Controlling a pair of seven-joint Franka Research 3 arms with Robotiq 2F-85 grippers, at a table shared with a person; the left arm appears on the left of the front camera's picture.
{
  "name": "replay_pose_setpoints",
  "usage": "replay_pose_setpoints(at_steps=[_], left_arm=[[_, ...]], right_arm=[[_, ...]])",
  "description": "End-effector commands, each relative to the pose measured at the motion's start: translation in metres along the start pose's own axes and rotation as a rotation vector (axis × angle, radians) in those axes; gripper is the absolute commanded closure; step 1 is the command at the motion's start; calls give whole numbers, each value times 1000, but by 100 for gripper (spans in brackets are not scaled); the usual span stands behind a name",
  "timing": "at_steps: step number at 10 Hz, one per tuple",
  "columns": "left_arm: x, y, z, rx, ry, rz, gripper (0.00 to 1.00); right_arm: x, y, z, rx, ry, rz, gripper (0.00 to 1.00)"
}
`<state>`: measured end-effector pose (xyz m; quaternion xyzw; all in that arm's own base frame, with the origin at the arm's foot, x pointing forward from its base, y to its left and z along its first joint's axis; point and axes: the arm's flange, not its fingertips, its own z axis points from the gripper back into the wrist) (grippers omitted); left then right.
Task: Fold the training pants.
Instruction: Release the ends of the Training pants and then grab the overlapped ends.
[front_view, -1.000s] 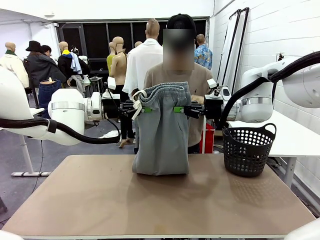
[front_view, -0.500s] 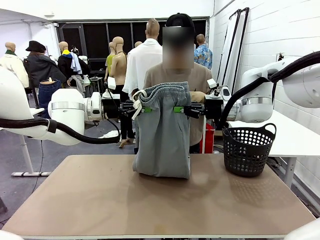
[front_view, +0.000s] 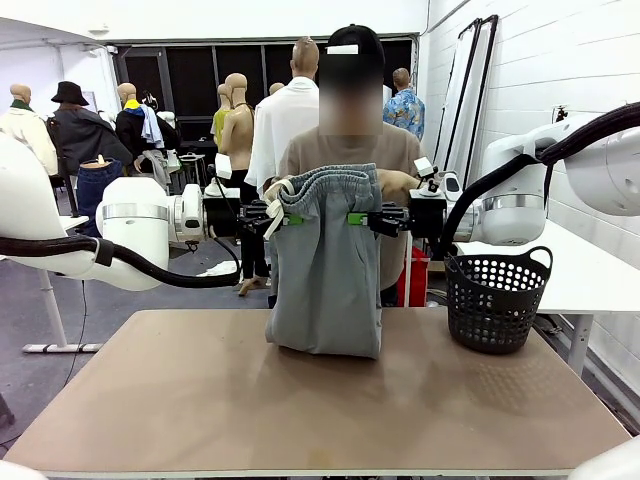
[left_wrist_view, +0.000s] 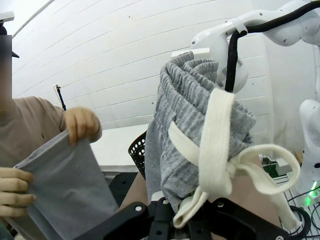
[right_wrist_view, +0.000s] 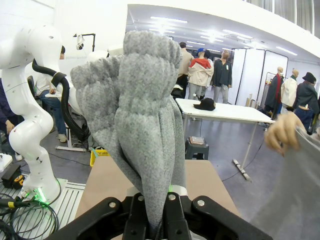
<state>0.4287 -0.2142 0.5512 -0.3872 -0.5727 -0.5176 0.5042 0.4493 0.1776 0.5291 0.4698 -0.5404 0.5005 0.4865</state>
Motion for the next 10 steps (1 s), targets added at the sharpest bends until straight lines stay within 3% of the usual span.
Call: replay_pose_setpoints(at_steps=[1, 10], left_arm=[[2, 0, 0, 7, -10, -15, 100], [2, 0, 0, 7, -10, -15, 100]], right_arm=[[2, 1, -1, 0, 0, 4, 100], [2, 1, -1, 0, 0, 4, 100]])
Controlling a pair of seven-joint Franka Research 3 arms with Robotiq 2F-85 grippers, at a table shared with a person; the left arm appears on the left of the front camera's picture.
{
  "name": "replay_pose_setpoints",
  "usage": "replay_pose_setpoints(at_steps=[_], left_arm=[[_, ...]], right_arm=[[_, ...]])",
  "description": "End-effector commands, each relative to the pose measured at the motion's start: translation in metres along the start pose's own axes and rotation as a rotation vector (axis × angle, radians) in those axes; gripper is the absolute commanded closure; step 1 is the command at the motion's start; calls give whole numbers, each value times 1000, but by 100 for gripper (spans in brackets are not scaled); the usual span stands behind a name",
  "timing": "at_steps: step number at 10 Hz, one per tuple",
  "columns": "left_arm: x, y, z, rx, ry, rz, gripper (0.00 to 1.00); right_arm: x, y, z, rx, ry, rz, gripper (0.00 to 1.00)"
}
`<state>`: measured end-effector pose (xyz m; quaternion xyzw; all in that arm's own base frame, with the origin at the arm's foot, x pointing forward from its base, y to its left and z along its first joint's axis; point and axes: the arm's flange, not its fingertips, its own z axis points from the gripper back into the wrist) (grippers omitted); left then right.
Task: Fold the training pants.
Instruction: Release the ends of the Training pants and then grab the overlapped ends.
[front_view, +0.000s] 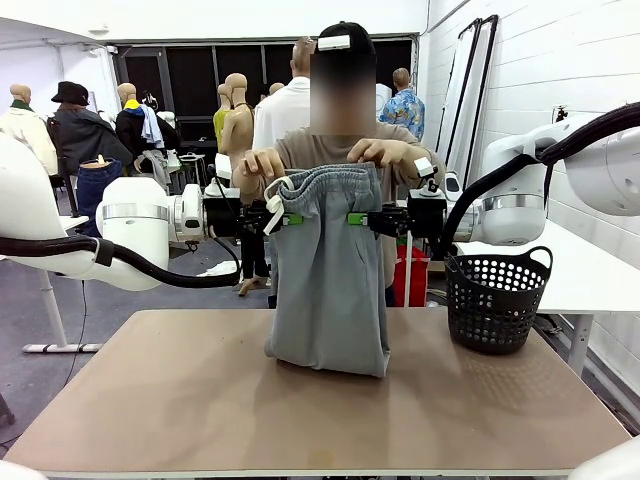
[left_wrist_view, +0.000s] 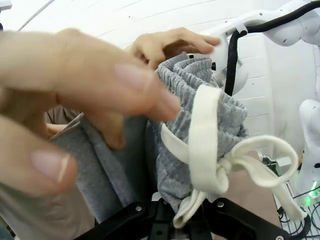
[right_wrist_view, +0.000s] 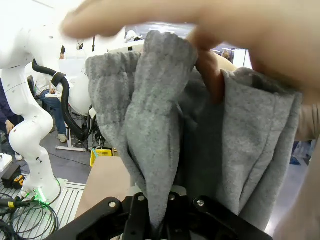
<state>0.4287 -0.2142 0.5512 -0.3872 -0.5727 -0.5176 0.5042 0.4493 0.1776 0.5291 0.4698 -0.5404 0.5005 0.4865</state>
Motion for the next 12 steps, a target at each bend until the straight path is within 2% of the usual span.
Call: replay_pose_setpoints(at_steps=[1, 12], left_arm=[[2, 0, 0, 7, -10, -15, 100], [2, 0, 0, 7, -10, -15, 100]], right_arm=[[2, 1, -1, 0, 0, 4, 100], [2, 1, -1, 0, 0, 4, 100]])
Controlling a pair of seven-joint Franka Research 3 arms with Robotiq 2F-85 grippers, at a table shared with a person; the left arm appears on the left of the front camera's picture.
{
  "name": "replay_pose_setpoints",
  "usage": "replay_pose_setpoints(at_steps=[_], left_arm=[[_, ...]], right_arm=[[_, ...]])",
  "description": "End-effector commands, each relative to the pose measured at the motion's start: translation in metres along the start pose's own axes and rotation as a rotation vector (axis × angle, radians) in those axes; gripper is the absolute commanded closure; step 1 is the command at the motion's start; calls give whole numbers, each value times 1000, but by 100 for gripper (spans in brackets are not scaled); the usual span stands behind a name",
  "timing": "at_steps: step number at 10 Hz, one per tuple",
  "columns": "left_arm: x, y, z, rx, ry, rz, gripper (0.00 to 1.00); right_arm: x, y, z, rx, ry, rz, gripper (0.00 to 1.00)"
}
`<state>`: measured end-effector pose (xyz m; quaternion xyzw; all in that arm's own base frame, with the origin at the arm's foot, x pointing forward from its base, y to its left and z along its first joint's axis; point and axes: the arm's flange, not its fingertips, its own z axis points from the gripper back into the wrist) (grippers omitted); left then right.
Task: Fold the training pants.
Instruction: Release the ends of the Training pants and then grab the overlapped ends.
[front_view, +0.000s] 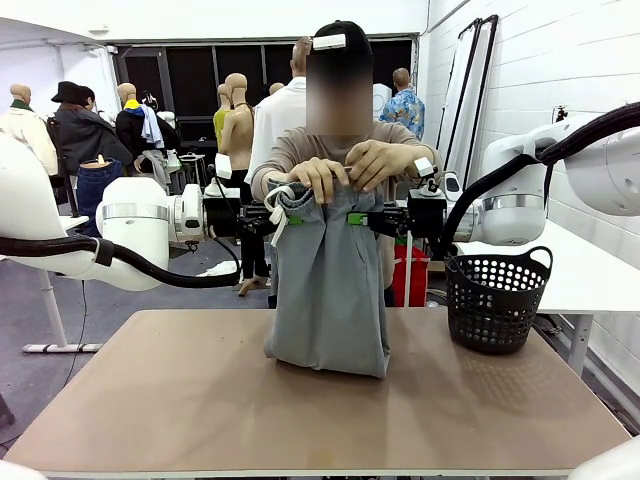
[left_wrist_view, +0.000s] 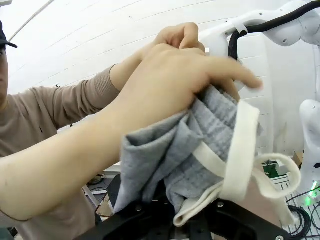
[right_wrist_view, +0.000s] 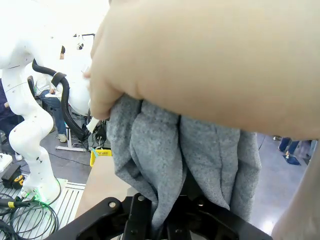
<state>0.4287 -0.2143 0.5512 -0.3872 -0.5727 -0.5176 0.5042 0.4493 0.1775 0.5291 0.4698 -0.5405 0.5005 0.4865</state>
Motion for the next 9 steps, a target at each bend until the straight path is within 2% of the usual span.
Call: replay_pose_setpoints(at_steps=[1, 9], left_arm=[[2, 0, 0, 7, -10, -15, 100], [2, 0, 0, 7, -10, -15, 100]], right_arm=[[2, 1, -1, 1, 0, 4, 100], [2, 1, -1, 1, 0, 4, 100]])
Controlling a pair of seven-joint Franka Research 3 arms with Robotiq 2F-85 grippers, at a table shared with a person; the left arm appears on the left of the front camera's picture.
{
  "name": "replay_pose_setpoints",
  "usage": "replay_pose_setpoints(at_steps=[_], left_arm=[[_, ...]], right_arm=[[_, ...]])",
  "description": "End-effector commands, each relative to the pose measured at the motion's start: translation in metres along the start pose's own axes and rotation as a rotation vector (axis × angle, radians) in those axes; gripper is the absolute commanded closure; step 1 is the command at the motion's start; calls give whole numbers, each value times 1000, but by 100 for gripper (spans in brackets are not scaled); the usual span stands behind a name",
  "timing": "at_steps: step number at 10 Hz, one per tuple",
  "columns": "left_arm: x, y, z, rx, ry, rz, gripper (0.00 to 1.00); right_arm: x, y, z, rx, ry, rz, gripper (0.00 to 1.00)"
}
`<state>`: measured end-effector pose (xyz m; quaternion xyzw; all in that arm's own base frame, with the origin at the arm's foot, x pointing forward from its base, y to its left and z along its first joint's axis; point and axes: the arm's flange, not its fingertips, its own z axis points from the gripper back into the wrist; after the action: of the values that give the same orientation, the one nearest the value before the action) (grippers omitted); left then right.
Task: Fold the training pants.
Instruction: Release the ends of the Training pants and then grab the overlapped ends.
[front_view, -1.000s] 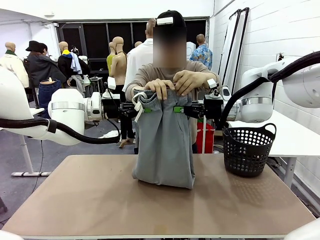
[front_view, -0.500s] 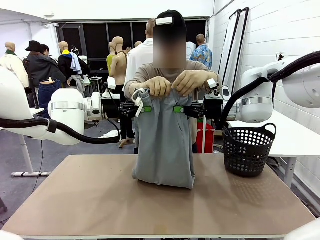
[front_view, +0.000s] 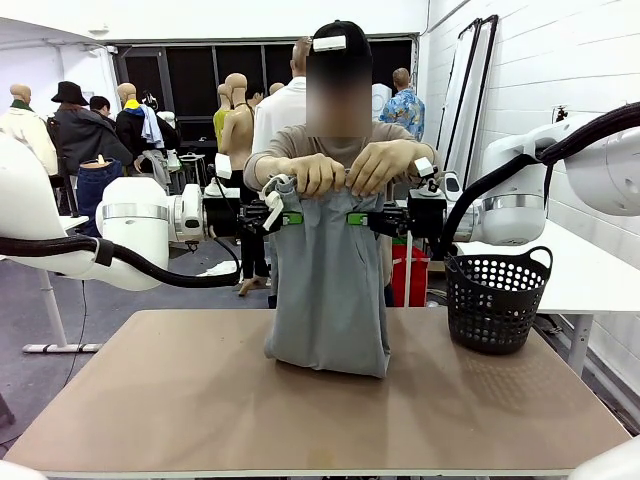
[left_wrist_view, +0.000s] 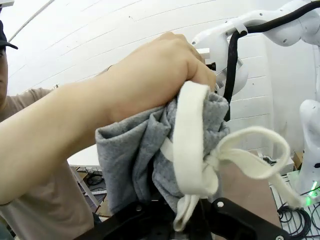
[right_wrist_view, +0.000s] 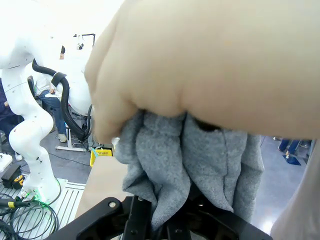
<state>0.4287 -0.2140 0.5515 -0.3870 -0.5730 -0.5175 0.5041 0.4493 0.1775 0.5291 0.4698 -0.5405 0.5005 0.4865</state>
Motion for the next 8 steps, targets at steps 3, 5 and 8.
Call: replay_pose_setpoints(at_steps=[3, 5, 8], left_arm=[[2, -1, -1, 7, -10, -15, 100], [2, -1, -1, 7, -10, -15, 100], [2, -1, -1, 7, -10, -15, 100]], right_arm=[[2, 1, -1, 1, 0, 4, 100], [2, 1, -1, 1, 0, 4, 100], [2, 1, -1, 1, 0, 4, 100]])
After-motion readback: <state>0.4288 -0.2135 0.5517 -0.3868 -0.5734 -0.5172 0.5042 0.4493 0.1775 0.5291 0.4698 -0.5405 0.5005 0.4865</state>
